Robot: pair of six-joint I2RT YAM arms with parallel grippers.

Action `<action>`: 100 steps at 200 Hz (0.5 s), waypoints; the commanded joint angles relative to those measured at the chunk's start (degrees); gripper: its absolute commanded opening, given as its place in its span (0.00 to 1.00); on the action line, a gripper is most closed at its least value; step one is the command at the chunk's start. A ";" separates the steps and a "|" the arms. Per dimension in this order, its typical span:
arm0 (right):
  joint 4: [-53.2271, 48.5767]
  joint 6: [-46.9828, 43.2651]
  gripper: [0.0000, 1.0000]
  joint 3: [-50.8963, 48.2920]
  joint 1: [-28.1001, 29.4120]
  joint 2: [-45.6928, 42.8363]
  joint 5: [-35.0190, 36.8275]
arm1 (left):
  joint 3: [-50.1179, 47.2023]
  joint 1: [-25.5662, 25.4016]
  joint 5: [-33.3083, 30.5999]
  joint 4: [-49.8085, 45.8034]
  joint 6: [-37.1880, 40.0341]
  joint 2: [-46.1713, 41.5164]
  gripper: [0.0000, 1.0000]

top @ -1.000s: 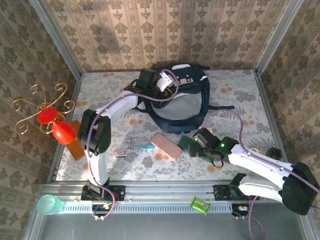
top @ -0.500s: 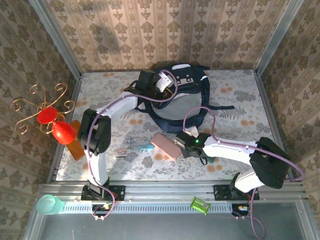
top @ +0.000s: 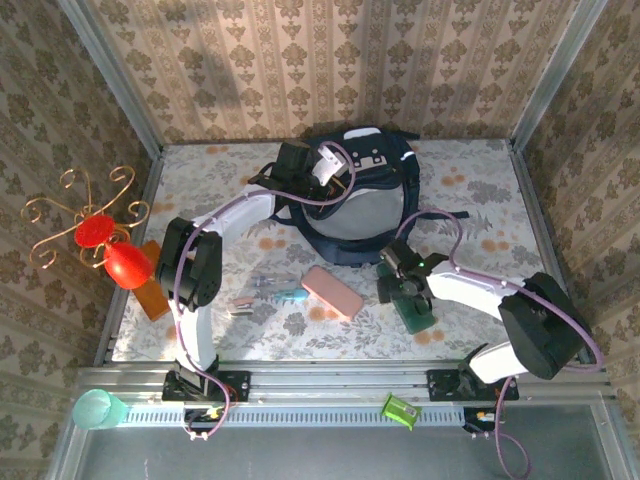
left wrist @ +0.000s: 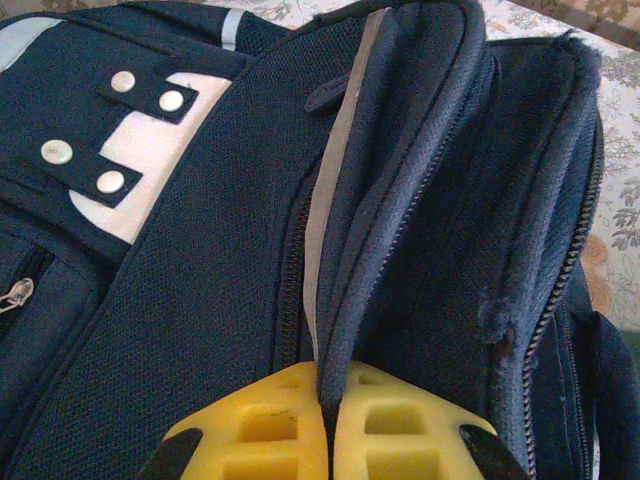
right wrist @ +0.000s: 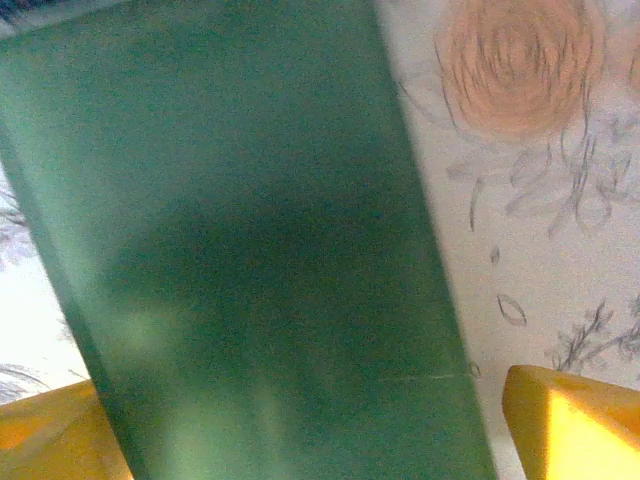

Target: Pack books, pencil case, and school supplies into a backpack

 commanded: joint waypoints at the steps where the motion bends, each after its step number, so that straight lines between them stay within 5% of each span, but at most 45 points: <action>1: 0.11 3.11 0.86 -2.75 -1.49 -4.07 -6.89 | 0.54 0.57 1.73 2.38 -0.75 -2.03 0.00; 60: -0.98 6.08 0.54 -5.55 -1.57 -10.77 -5.14 | 1.36 0.57 2.32 3.70 -3.88 -1.33 0.00; 100: -1.10 5.46 0.45 -2.99 -1.64 -25.21 -2.88 | 2.56 0.74 3.42 4.49 -9.84 -3.34 0.00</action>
